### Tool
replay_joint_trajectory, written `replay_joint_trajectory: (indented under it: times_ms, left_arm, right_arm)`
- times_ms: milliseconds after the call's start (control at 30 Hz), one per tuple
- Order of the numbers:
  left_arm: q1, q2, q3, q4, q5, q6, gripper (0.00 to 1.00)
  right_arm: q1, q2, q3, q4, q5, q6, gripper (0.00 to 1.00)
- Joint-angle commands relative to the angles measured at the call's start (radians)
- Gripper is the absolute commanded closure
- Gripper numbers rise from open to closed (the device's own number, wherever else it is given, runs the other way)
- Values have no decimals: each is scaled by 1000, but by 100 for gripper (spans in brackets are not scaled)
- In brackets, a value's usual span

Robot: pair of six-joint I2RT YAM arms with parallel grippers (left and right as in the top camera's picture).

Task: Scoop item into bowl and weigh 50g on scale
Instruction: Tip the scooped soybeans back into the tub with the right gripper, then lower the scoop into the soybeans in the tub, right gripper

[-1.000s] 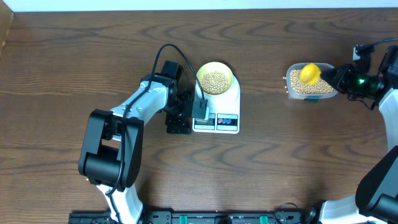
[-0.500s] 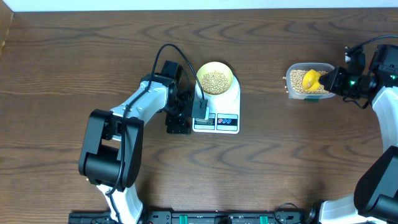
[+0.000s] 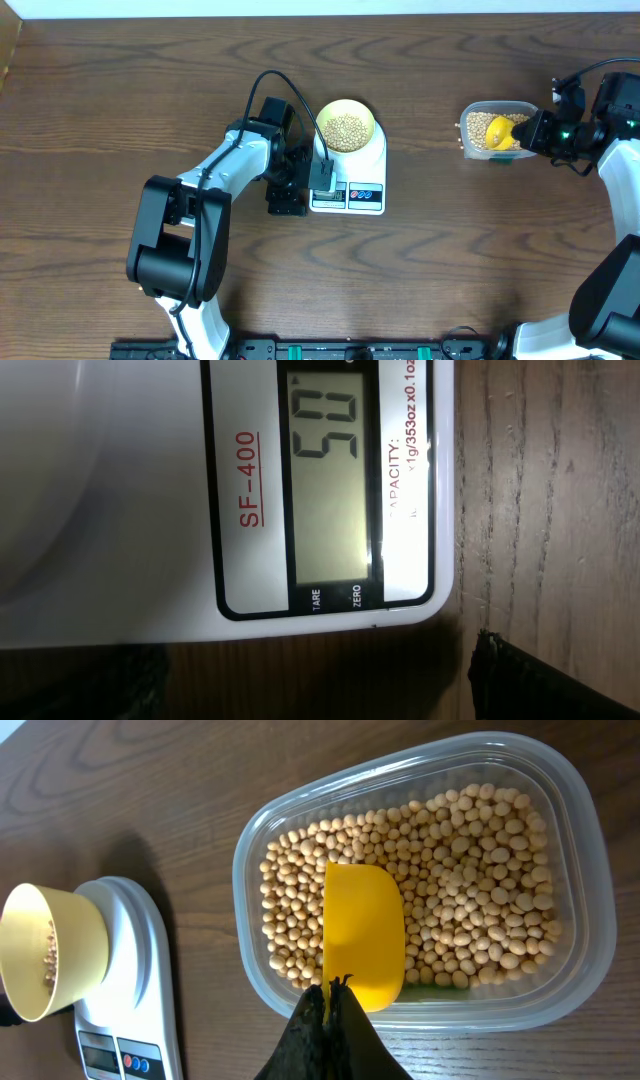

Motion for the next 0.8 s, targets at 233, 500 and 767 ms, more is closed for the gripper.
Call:
replay_joint_trajectory:
  times_ms: [233,500,767]
  left_arm:
    - [-9,12,-11,-4,20,14,2]
    - [-9,12,-11,-4,20,14,2]
    - [-9,11,-11,-4,20,14,2]
  right_arm:
    - [37,4,6,-4,-16,-14,99]
    - [47,5,6,1,39,-14,75]
    - [44,5,6,101,107,-19,65]
